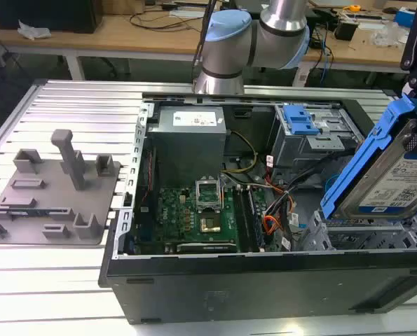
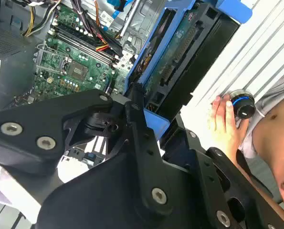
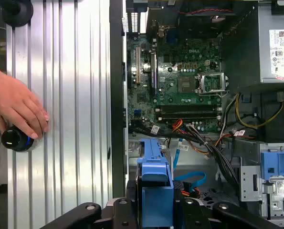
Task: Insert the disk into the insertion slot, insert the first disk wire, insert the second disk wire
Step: 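Insert the disk into the insertion slot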
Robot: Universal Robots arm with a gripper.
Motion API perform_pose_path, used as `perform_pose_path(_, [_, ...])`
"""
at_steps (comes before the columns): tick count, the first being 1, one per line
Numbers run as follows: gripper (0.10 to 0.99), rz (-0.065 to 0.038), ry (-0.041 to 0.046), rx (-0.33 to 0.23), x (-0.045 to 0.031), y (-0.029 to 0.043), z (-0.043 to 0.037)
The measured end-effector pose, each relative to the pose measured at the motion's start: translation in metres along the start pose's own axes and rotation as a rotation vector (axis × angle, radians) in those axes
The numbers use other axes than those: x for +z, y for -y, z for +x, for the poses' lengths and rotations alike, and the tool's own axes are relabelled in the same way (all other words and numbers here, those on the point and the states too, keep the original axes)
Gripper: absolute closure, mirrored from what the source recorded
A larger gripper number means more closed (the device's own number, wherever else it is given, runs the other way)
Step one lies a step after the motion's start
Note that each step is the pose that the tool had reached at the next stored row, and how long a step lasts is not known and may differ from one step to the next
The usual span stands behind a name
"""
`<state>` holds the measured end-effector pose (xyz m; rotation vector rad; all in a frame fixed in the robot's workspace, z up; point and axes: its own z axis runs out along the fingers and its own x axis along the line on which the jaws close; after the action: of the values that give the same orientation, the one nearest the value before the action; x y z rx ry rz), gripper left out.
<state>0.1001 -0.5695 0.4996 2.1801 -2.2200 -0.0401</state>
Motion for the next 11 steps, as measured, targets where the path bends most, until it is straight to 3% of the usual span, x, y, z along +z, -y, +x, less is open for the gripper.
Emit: perform_pose_path(11, [0.722, 0.0, 0.0, 0.0, 0.0, 0.0, 0.0])
